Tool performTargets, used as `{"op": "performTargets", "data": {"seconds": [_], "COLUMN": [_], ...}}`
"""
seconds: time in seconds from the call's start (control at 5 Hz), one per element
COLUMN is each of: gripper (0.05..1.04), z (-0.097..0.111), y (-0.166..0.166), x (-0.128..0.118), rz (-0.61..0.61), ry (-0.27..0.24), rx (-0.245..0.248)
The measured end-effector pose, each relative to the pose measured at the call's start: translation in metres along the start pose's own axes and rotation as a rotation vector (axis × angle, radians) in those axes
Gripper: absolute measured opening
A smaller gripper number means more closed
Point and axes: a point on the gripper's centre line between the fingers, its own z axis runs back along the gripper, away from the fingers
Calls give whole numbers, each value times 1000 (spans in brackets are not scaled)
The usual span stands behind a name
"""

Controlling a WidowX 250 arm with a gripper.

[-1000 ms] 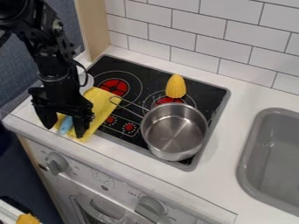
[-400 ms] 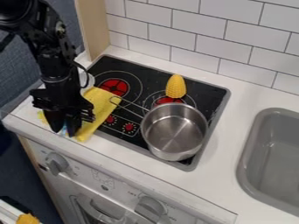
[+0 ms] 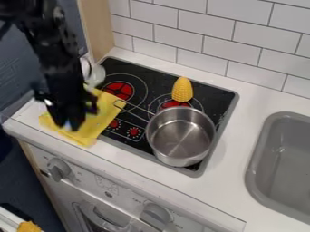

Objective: Take the spoon from above the yellow cloth and move it to the upper right of the stove

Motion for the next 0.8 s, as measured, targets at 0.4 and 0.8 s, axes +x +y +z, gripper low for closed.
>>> {"op": "performTargets", "data": {"seconds": [0.4, 0.8], "gripper": [324, 324], "z": [4, -24], "y": [-5, -15], "x": [51, 102], "rz": [-17, -109], "ry": [10, 62], "rx": [-22, 19]}}
